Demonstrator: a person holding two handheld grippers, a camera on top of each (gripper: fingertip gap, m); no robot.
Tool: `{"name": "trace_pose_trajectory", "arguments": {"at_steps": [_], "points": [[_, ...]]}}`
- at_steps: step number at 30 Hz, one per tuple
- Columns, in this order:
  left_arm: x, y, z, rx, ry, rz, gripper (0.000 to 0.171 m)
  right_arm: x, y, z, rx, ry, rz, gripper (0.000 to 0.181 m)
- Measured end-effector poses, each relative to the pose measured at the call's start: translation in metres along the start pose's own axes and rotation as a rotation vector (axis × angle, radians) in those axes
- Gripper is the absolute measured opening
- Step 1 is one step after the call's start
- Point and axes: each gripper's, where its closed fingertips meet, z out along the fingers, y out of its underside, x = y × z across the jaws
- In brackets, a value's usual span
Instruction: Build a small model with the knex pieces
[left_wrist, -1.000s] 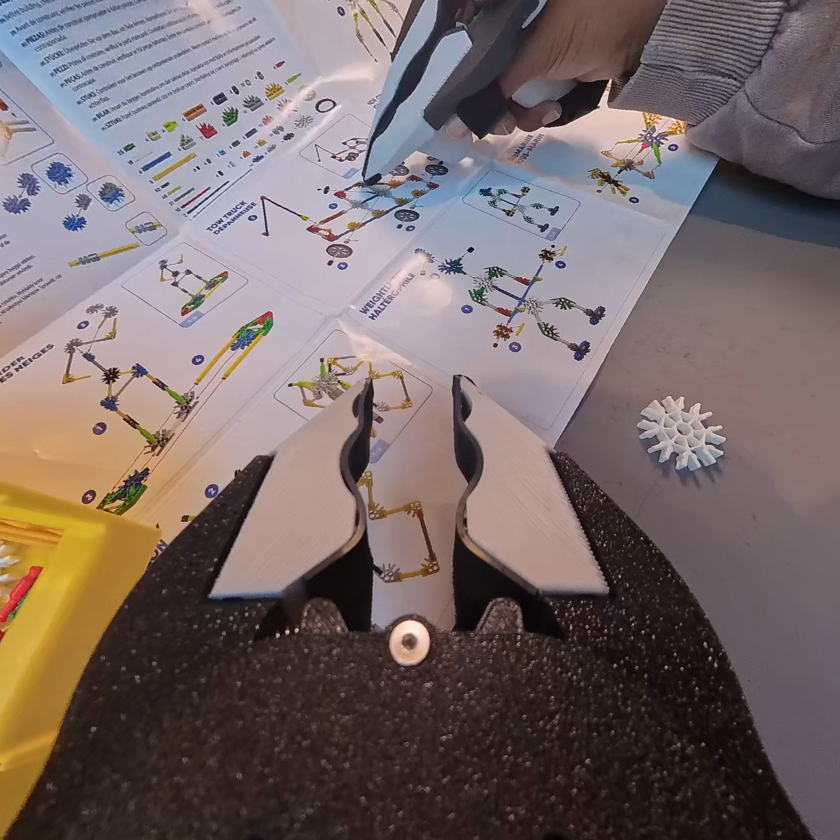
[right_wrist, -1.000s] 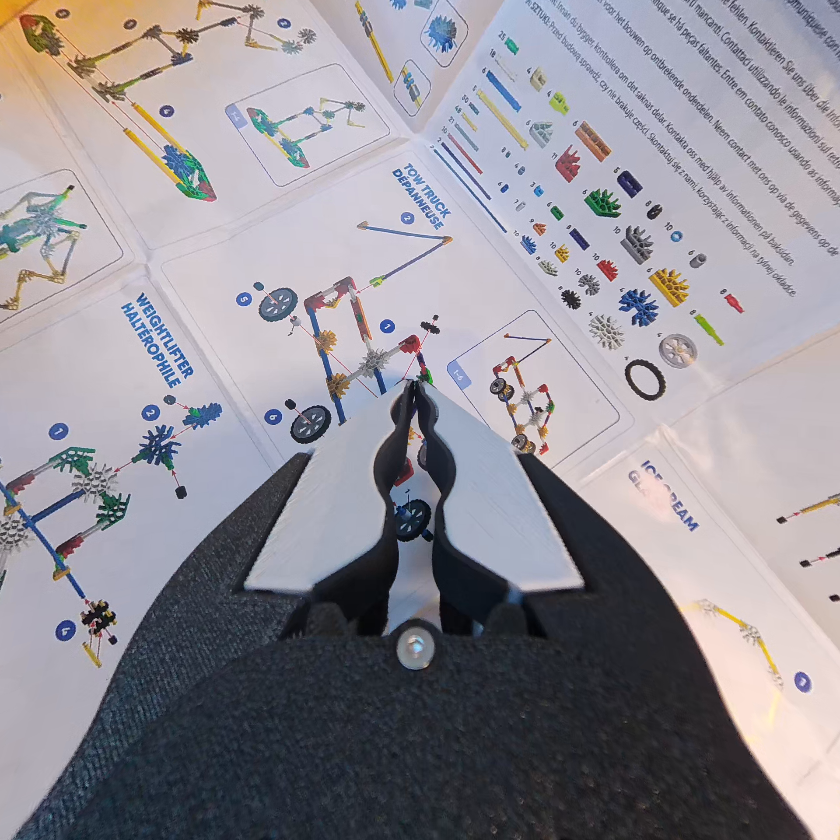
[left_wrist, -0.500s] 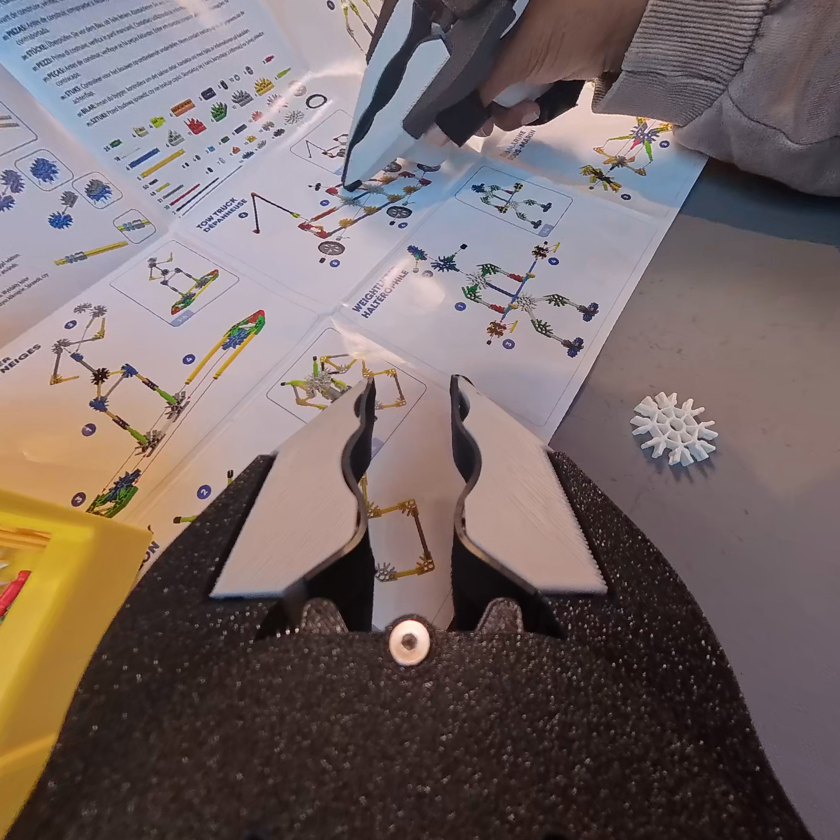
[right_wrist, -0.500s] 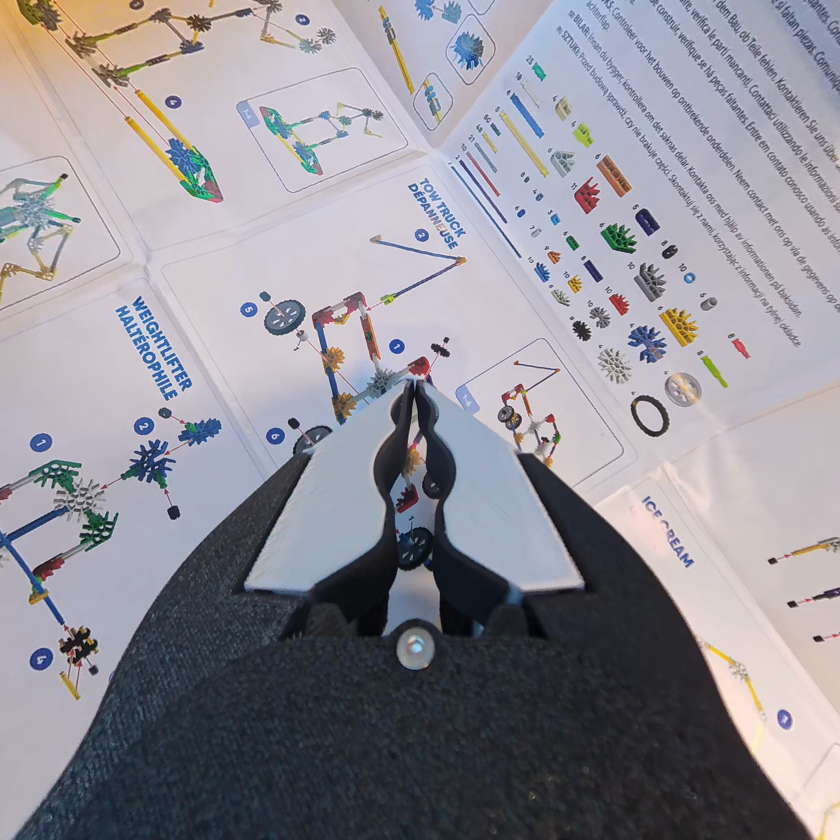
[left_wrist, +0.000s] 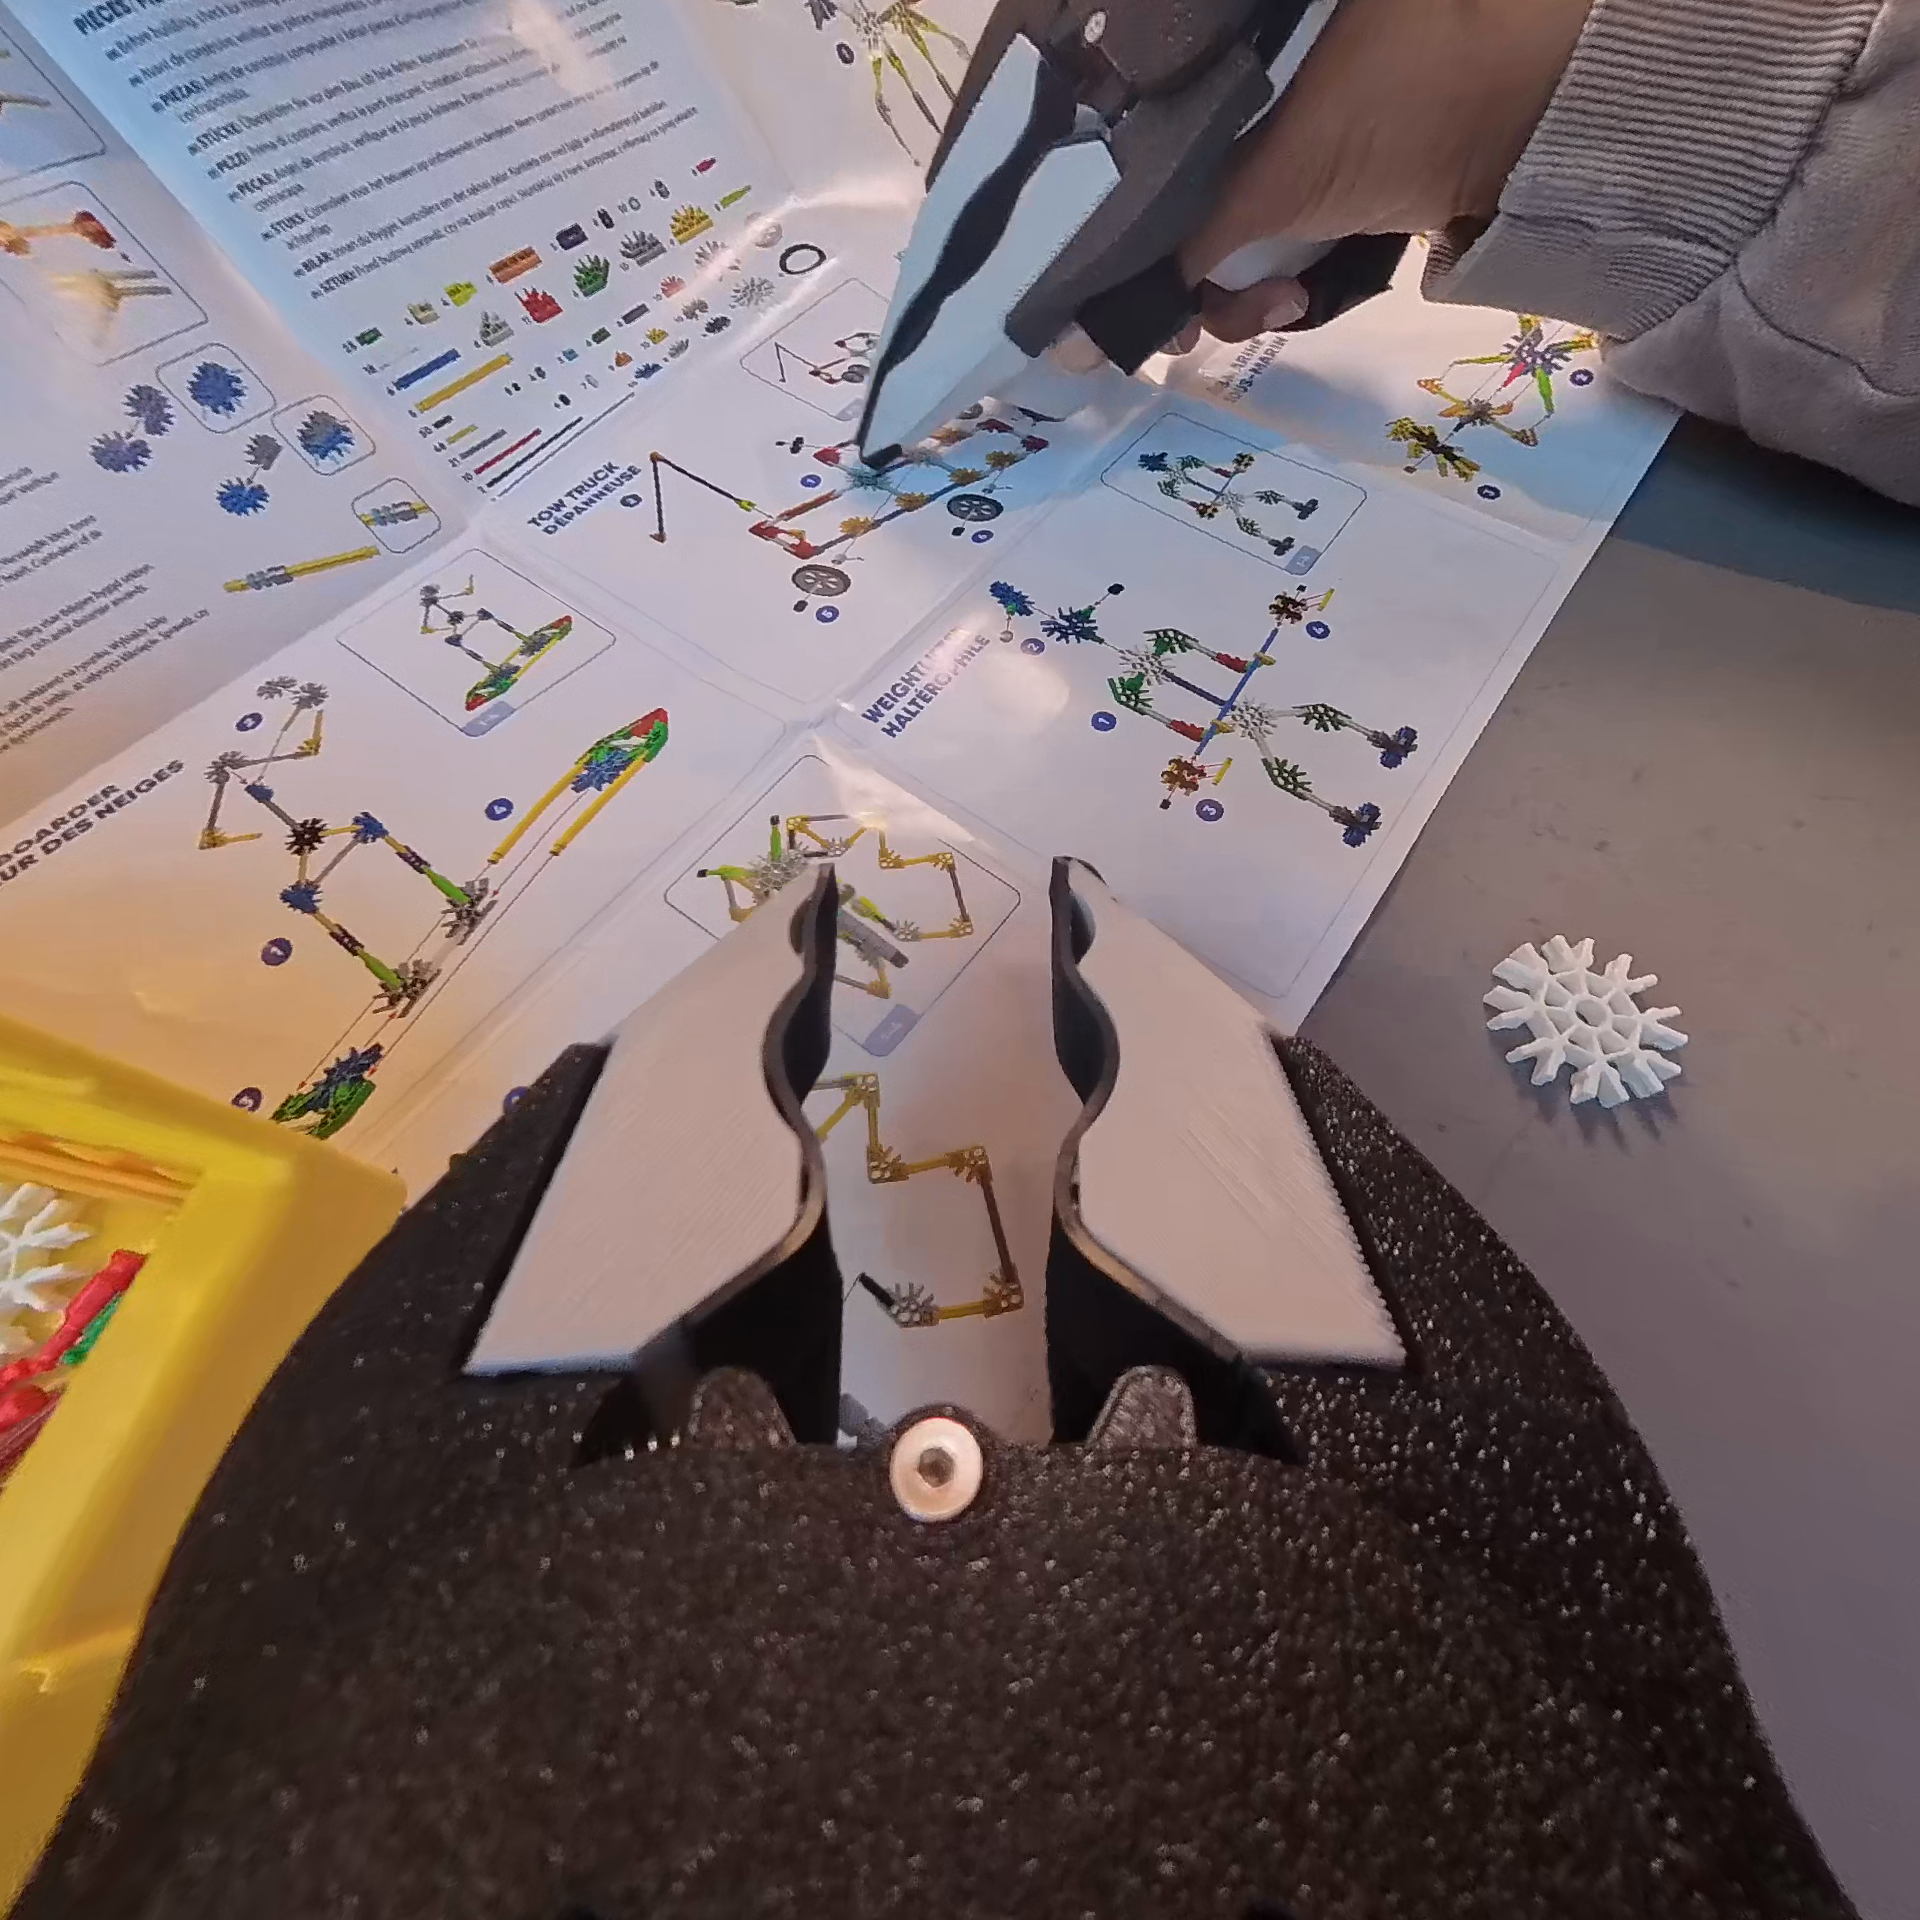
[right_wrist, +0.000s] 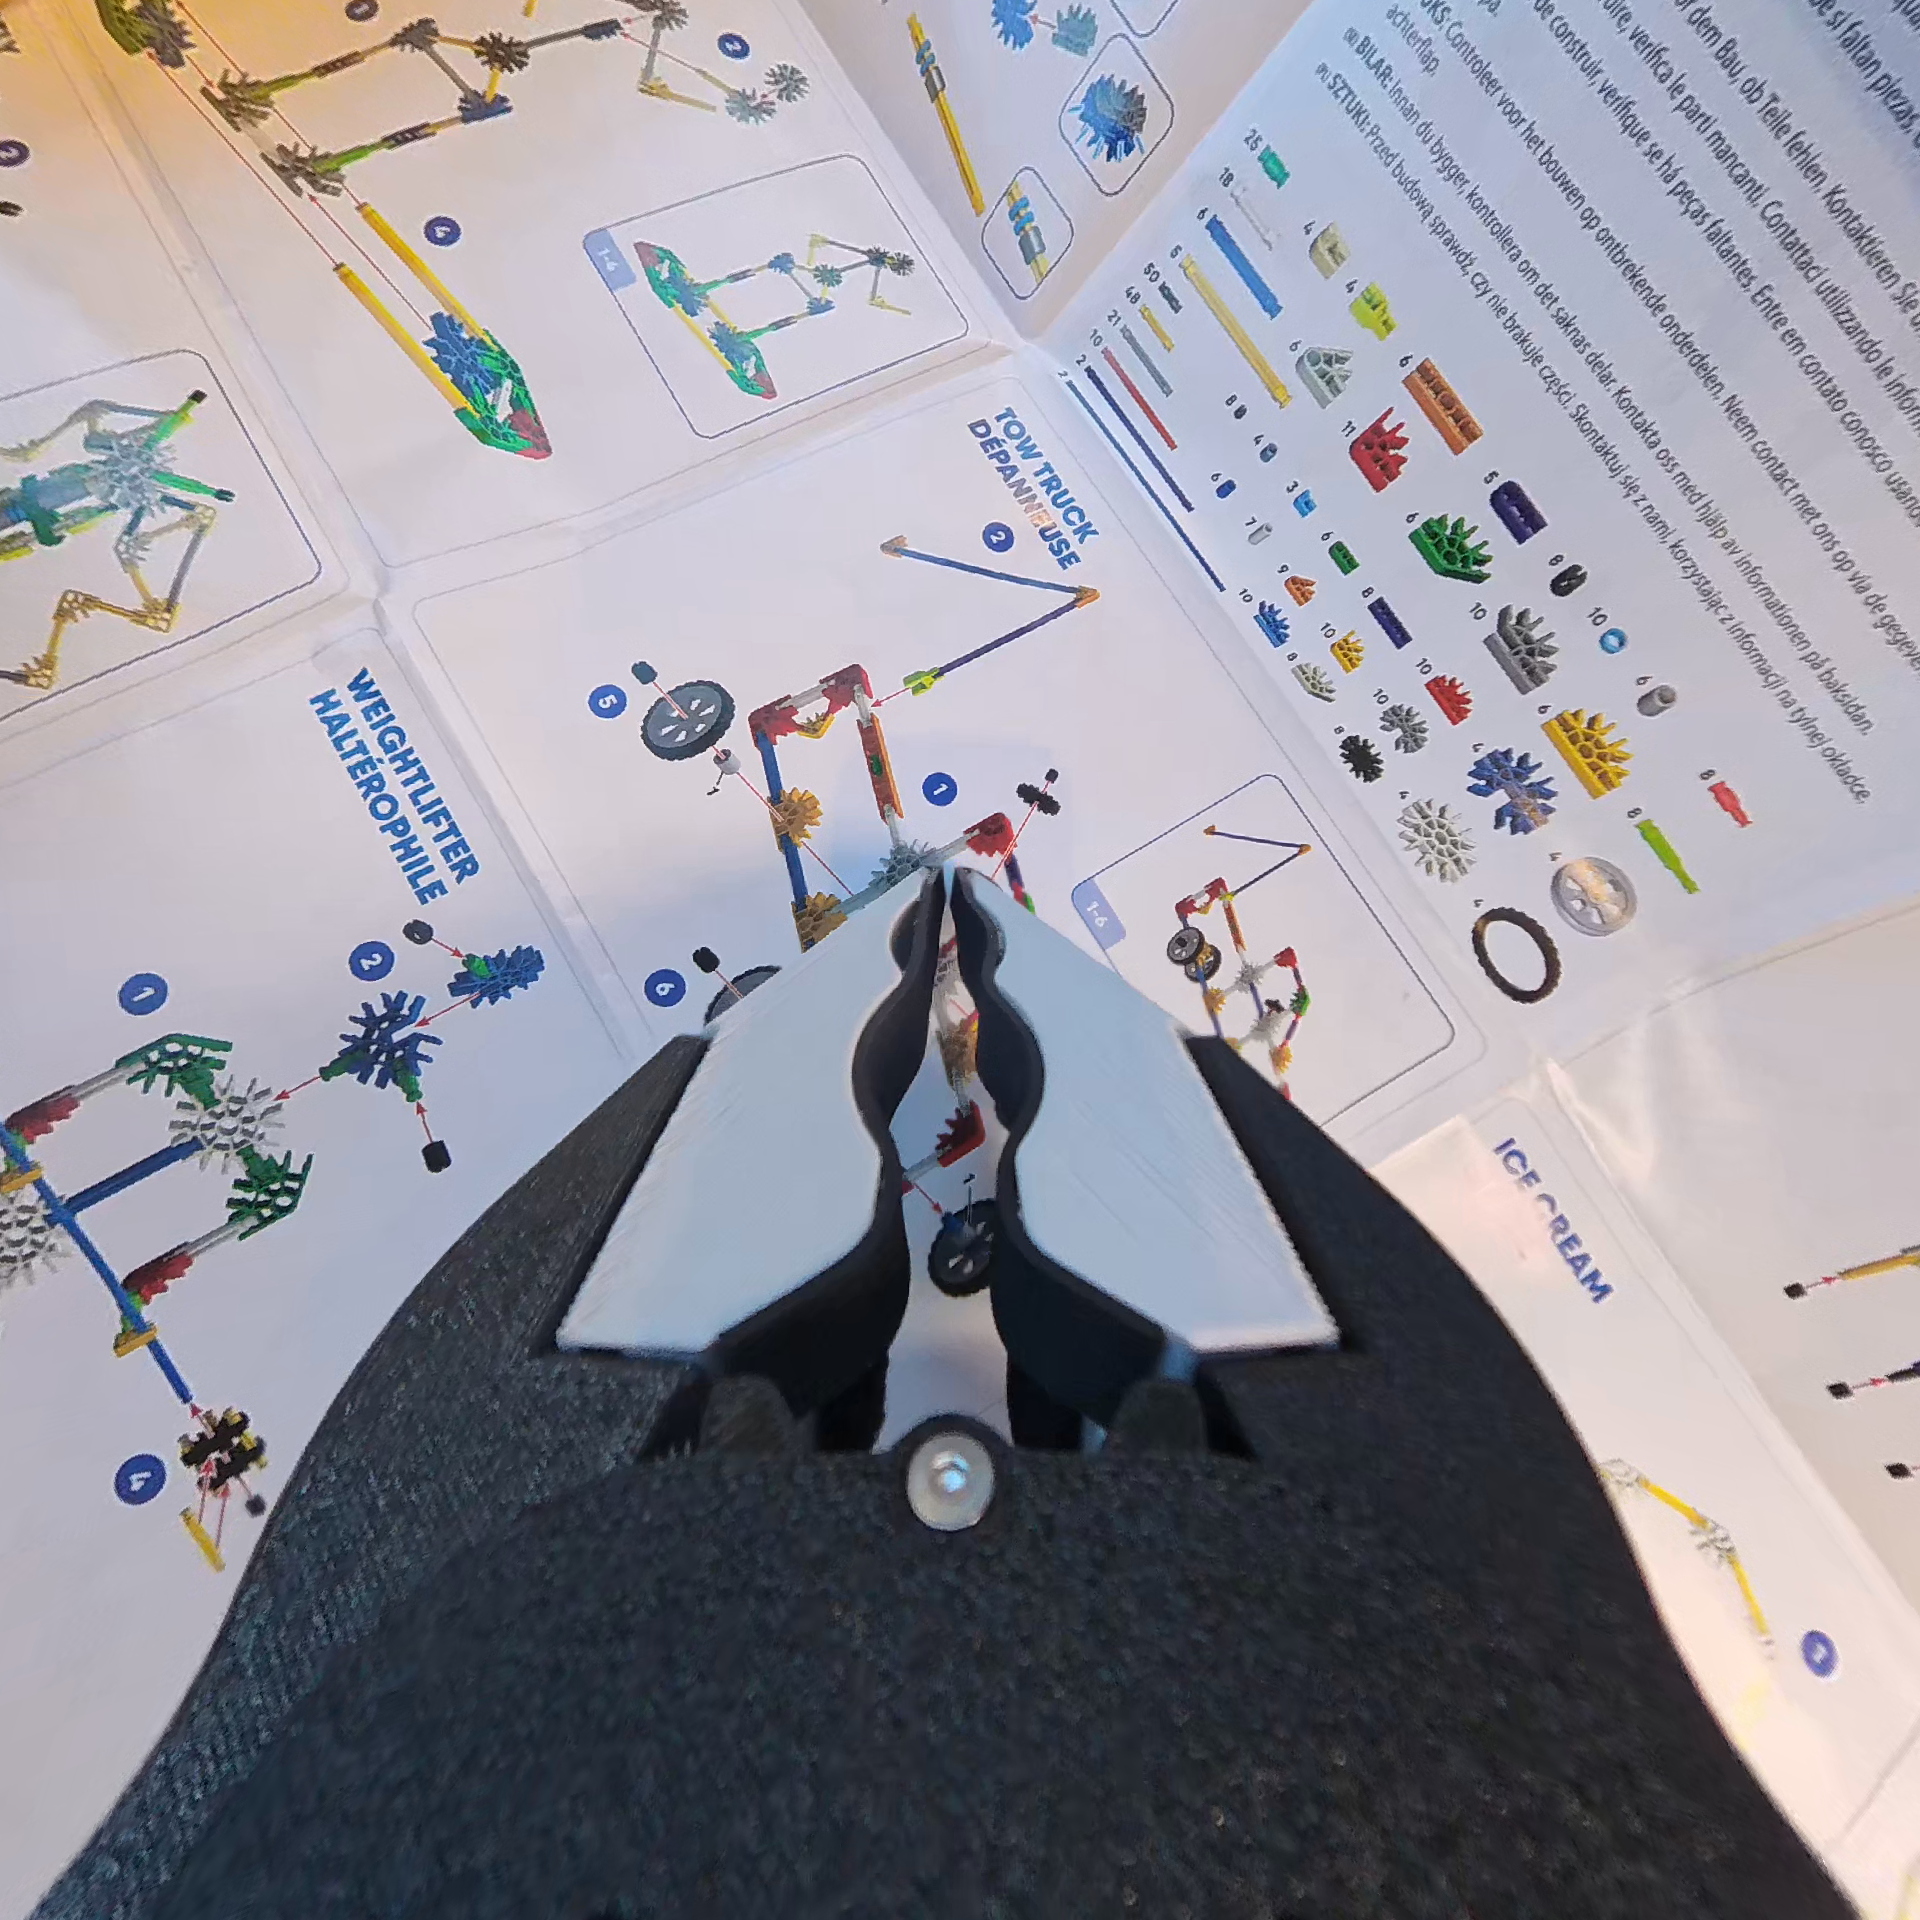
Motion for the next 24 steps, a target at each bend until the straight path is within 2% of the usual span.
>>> {"name": "trace_pose_trajectory", "arguments": {"at_steps": [11, 24], "points": [[-0.020, -0.012, -0.009, 0.078, -0.107, -0.028, 0.046, -0.010, 0.004, -0.005, -0.011, -0.020, -0.009, 0.001], [-0.022, -0.013, -0.009, 0.091, -0.116, -0.045, 0.043, -0.005, 0.009, -0.008, -0.013, -0.012, -0.003, 0.006]]}}
